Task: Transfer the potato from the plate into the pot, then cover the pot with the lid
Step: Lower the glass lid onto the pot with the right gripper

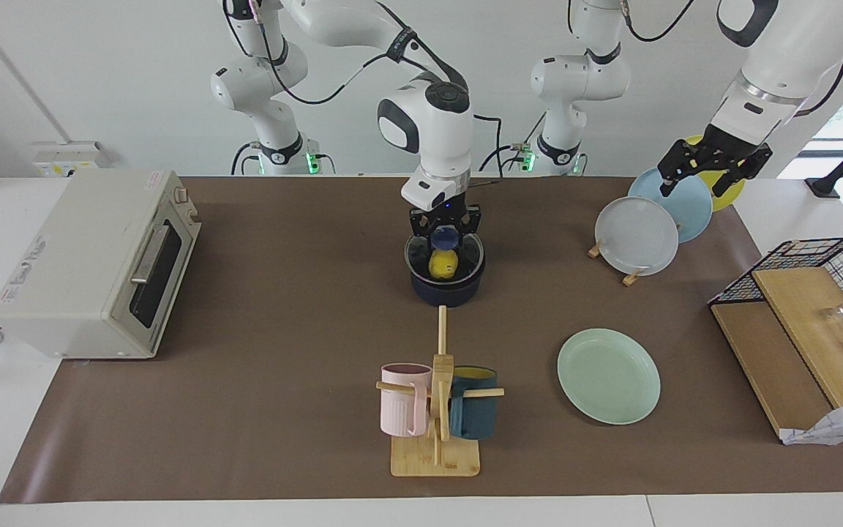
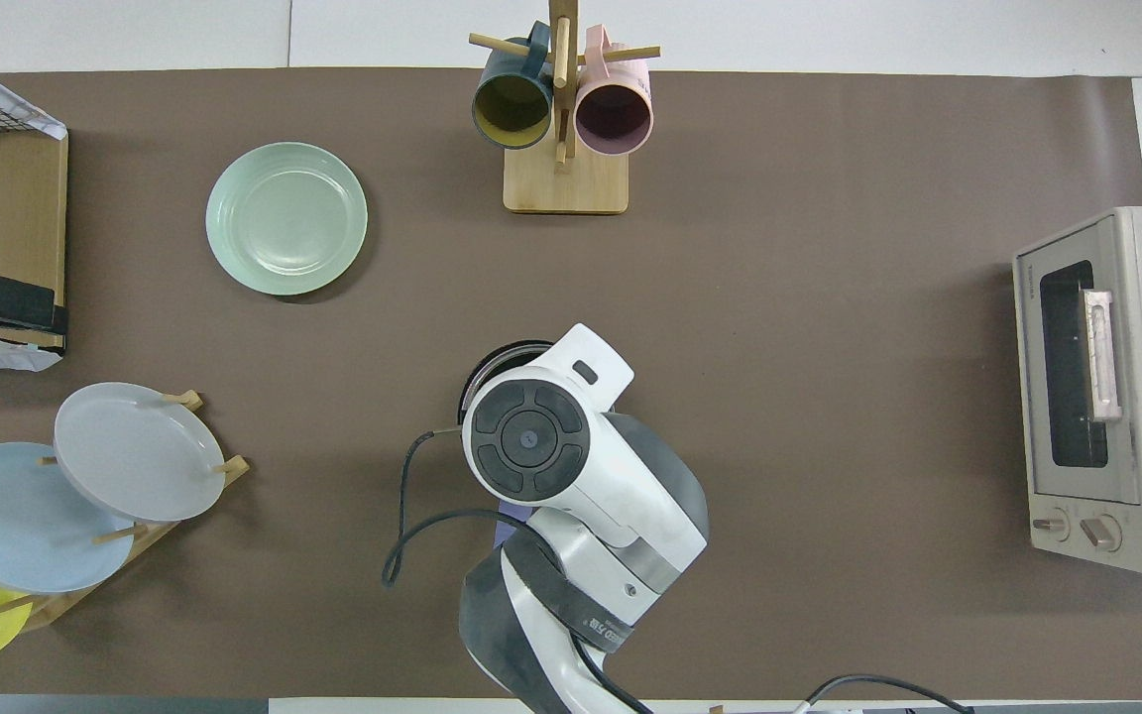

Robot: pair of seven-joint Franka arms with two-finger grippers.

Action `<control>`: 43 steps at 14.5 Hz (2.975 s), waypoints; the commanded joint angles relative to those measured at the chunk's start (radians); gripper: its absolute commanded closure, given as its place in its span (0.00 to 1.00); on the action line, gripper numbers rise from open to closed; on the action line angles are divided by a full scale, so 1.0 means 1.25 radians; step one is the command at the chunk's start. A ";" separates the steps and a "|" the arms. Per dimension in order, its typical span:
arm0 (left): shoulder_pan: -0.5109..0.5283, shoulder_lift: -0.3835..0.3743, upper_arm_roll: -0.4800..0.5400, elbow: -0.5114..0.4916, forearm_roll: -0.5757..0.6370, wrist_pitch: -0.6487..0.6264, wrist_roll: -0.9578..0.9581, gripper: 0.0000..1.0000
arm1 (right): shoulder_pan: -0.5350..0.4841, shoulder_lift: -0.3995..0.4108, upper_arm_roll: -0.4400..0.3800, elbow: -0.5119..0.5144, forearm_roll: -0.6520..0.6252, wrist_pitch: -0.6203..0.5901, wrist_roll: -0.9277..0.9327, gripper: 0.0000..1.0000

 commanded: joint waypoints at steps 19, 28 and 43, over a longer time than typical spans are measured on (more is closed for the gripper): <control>0.004 0.016 -0.029 0.013 0.010 0.007 -0.017 0.00 | 0.036 0.050 -0.001 0.013 -0.089 0.047 0.012 1.00; 0.023 0.008 -0.054 0.004 0.010 0.009 -0.015 0.00 | 0.024 0.056 0.000 0.010 -0.135 0.060 0.003 1.00; 0.024 0.006 -0.046 -0.002 0.015 0.001 -0.045 0.00 | 0.002 0.057 0.000 -0.001 -0.130 0.095 -0.006 0.30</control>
